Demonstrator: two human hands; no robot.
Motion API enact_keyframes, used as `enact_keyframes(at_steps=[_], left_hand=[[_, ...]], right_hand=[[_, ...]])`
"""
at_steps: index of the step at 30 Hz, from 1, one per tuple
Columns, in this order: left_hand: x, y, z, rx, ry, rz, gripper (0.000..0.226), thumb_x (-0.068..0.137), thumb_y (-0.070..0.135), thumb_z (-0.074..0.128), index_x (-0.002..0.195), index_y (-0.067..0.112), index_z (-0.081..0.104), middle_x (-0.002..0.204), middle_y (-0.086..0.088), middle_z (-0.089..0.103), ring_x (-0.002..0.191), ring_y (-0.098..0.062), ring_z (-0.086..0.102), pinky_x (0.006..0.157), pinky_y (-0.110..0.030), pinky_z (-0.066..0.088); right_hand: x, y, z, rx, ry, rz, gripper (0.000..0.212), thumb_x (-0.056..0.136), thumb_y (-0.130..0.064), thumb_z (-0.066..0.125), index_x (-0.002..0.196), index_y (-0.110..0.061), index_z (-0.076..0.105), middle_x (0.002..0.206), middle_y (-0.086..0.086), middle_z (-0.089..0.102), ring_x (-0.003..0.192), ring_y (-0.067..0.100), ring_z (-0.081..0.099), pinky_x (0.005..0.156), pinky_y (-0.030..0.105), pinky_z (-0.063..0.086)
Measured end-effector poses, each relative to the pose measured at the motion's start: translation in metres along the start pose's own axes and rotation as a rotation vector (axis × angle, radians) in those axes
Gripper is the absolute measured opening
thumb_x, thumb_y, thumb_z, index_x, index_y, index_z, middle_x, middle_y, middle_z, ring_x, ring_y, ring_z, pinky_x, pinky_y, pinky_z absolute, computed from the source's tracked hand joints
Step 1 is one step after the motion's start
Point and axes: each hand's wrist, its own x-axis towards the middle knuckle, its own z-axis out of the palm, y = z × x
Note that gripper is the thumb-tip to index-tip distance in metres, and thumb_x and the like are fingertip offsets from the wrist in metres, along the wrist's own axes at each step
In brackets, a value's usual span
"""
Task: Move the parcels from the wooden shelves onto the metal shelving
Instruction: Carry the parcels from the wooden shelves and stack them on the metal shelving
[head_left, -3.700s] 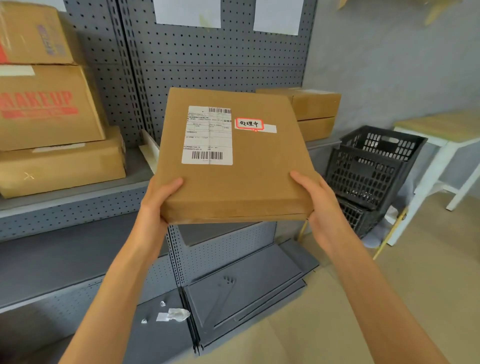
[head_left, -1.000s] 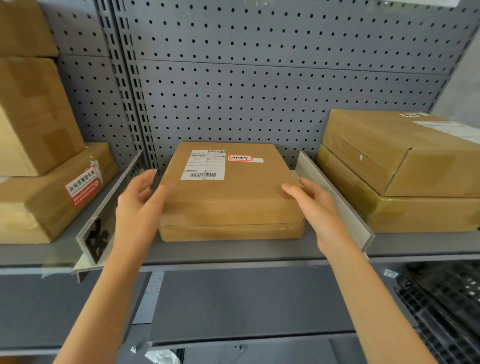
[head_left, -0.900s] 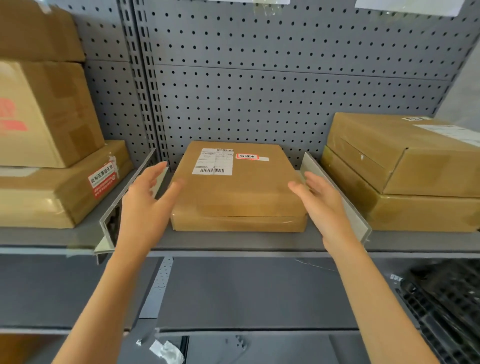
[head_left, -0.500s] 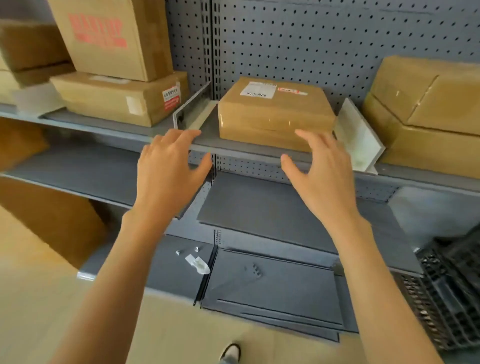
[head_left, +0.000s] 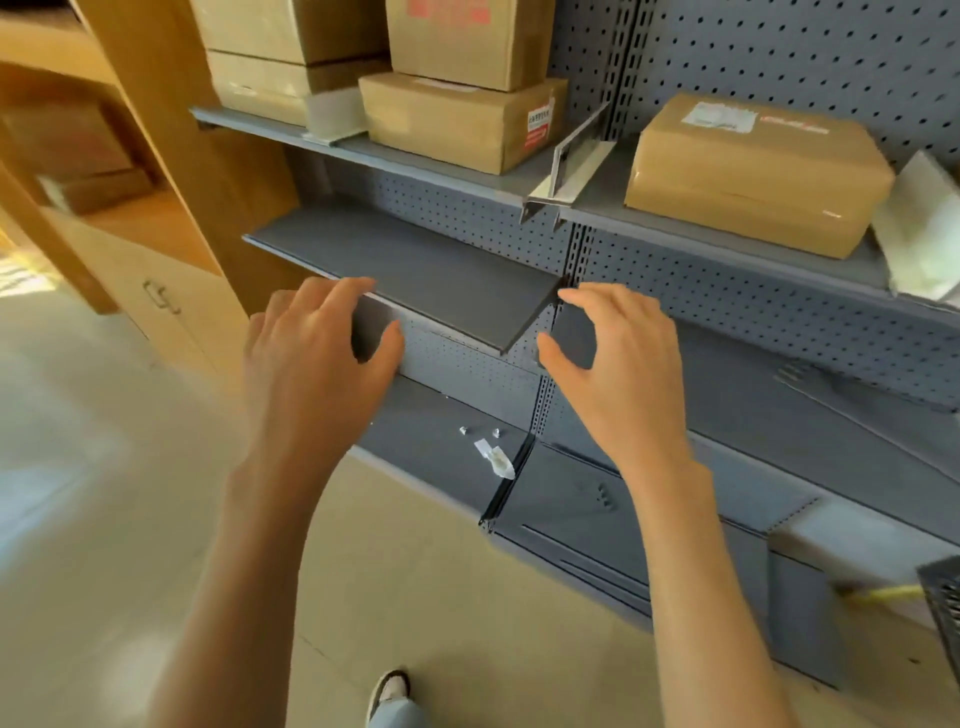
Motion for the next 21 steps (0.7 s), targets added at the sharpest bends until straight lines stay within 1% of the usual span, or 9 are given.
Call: enact_keyframes(at_steps=[4,7,10,13,17,21], left_hand=[[-0.006,-0.048,-0.022,0.067,0.026,-0.07,0.038,0.09,0.035,0.061,0.122,0.013,0.062,0.121,-0.012,0.063,0.109,-0.035,0.055,0.09,-0.046,0.042],[-0.01,-0.093,-0.035,0.086,0.034,-0.137,0.038,0.089,0.033,0.062,0.12,0.012,0.062,0.122,-0.013,0.063,0.111,-0.037,0.055,0.091,-0.049,0.042],[-0.011,-0.141,-0.049,0.116,0.032,-0.2,0.041,0.089,0.036,0.06,0.124,0.013,0.061,0.125,-0.011,0.062,0.114,-0.035,0.054,0.094,-0.049,0.041],[-0.007,-0.204,-0.071,0.148,0.06,-0.261,0.041,0.089,0.033,0.061,0.123,0.011,0.061,0.123,-0.012,0.063,0.113,-0.036,0.056,0.092,-0.048,0.042],[0.002,-0.287,-0.1,0.203,0.084,-0.315,0.04,0.087,0.029,0.065,0.121,0.008,0.063,0.119,-0.016,0.064,0.107,-0.039,0.058,0.089,-0.049,0.044],[0.01,-0.36,-0.125,0.211,0.094,-0.394,0.04,0.087,0.029,0.063,0.122,0.01,0.062,0.119,-0.014,0.064,0.107,-0.038,0.057,0.089,-0.048,0.043]], right_hand=[[0.009,-0.048,0.031,0.075,-0.028,-0.053,0.039,0.088,-0.032,0.066,0.122,-0.013,0.063,0.125,0.003,0.06,0.117,0.022,0.05,0.099,0.031,0.032],[0.017,-0.086,0.059,0.131,-0.074,-0.071,0.039,0.088,-0.032,0.065,0.123,-0.015,0.062,0.127,0.002,0.059,0.119,0.021,0.049,0.1,0.033,0.032],[0.027,-0.132,0.093,0.159,-0.114,-0.121,0.038,0.088,-0.032,0.065,0.123,-0.015,0.061,0.128,0.002,0.059,0.119,0.021,0.048,0.1,0.033,0.033],[0.035,-0.197,0.139,0.187,-0.146,-0.208,0.038,0.087,-0.031,0.066,0.12,-0.013,0.063,0.124,0.004,0.061,0.117,0.023,0.051,0.097,0.032,0.034],[0.044,-0.284,0.197,0.229,-0.199,-0.283,0.039,0.088,-0.031,0.066,0.121,-0.012,0.063,0.125,0.005,0.061,0.119,0.024,0.05,0.099,0.036,0.036],[0.047,-0.353,0.246,0.263,-0.262,-0.348,0.039,0.088,-0.033,0.065,0.122,-0.013,0.063,0.125,0.004,0.06,0.119,0.023,0.049,0.098,0.036,0.036]])
